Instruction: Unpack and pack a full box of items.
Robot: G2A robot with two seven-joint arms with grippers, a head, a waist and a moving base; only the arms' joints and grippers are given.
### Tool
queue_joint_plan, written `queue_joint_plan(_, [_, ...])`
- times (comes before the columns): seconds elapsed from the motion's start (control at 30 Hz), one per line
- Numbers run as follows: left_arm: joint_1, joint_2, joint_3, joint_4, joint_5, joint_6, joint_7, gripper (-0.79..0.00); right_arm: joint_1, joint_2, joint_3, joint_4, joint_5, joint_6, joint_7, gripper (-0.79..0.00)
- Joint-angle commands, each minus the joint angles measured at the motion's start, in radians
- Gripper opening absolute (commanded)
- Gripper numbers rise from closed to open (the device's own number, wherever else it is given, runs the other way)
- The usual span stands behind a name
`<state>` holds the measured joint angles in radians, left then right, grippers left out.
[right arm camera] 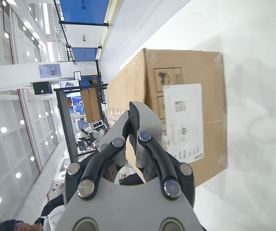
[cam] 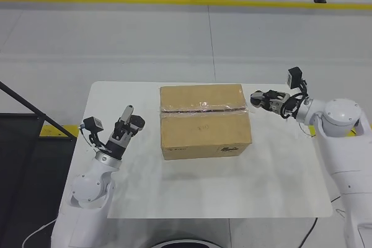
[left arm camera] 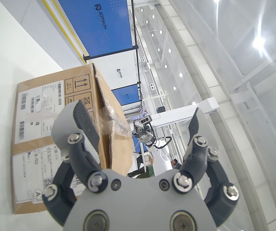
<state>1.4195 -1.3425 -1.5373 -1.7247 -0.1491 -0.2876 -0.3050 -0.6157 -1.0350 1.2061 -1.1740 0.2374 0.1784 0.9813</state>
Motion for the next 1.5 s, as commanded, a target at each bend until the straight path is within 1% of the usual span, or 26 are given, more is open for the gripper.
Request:
queue_joint_plan(0.0, [0.003, 0.000, 0.004, 0.003, 0.000, -0.004, 0.002, 0.000, -0.004, -0.002, -0.018, -0.054, -0.017, 0.033, -0.009, -0.785])
queue_joint_plan(0.13, [0.010, 0.001, 0.010, 0.007, -0.003, -0.016, 0.005, 0.000, 0.017, -0.012, -0.081, -0.085, -0.060, 0.090, -0.008, -0.785])
queue_joint_plan(0.33, [0.025, 0.003, 0.001, 0.011, -0.022, -0.035, 0.011, 0.000, 0.074, -0.034, -0.172, -0.034, -0.099, 0.133, 0.003, -0.785])
queue_joint_plan(0.63, [0.034, 0.007, -0.007, 0.013, -0.033, -0.044, 0.009, 0.000, 0.143, -0.081, -0.281, 0.053, -0.073, 0.122, -0.013, -0.785])
queue_joint_plan(0.83, [0.039, 0.009, -0.012, 0.020, -0.038, -0.054, 0.007, 0.000, 0.189, -0.122, -0.367, 0.083, -0.060, 0.116, -0.020, -0.785])
queue_joint_plan(1.0, [0.050, 0.012, -0.025, 0.023, -0.052, -0.065, 0.001, 0.000, 0.224, -0.156, -0.420, 0.104, -0.035, 0.092, -0.020, -0.785])
queue_joint_plan(1.17, [0.057, 0.014, -0.033, 0.024, -0.070, -0.073, -0.010, 0.000, 0.247, -0.180, -0.439, 0.131, -0.003, 0.066, -0.033, -0.785])
queue_joint_plan(1.27, [0.055, 0.016, -0.033, 0.024, -0.075, -0.073, -0.022, 0.000, 0.246, -0.183, -0.425, 0.138, 0.016, 0.034, -0.041, -0.785])
queue_joint_plan(1.37, [0.053, 0.018, -0.038, 0.011, -0.075, -0.072, -0.030, 0.000, 0.225, -0.172, -0.384, 0.125, 0.029, -0.013, -0.045, -0.785])
queue_joint_plan(1.47, [0.057, 0.020, -0.047, -0.004, -0.080, -0.070, -0.036, 0.000, 0.176, -0.145, -0.313, 0.071, 0.028, -0.062, -0.053, -0.785])
